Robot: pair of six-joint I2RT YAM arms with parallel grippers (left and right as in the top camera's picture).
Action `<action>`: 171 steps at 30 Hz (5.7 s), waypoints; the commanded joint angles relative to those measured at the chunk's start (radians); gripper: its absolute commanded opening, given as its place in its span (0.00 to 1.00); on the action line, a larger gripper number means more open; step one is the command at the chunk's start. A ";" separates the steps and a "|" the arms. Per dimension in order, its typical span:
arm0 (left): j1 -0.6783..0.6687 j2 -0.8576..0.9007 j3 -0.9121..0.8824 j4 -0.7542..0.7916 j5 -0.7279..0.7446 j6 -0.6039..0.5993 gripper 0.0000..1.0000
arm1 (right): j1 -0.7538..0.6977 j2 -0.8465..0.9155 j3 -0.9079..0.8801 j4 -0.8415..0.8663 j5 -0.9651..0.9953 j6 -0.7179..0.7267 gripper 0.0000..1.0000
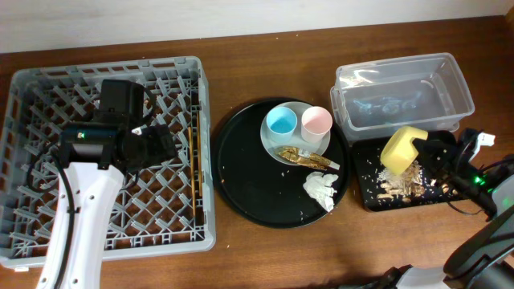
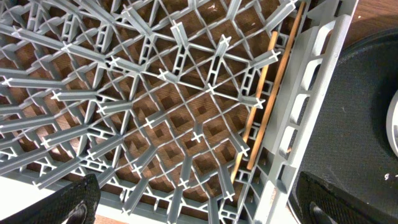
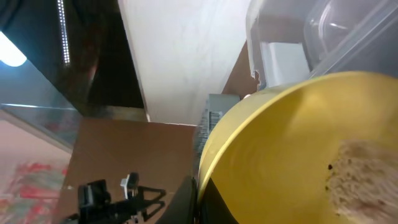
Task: Sort waste into correct bins and load items into the dishwasher rack
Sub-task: 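Return the yellow bowl with the right gripper onto the round tray, then grasp the white tissue with the right gripper and drop it in the clear bin, then reach the right gripper to the gold wrapper and grasp it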
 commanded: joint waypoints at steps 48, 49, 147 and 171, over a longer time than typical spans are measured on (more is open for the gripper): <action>0.002 -0.021 0.002 -0.002 -0.011 -0.010 0.99 | 1.505 -0.190 0.510 -0.353 1.320 0.453 0.05; 0.002 -0.021 0.002 -0.002 -0.011 -0.010 0.99 | 1.555 -0.136 0.510 -0.318 1.320 0.453 0.05; 0.002 -0.021 0.002 -0.002 -0.011 -0.010 0.99 | 0.880 0.053 0.678 -0.288 1.517 0.329 0.49; 0.002 -0.021 0.002 -0.002 -0.011 -0.010 0.99 | 1.133 0.055 0.186 0.025 1.571 0.084 0.49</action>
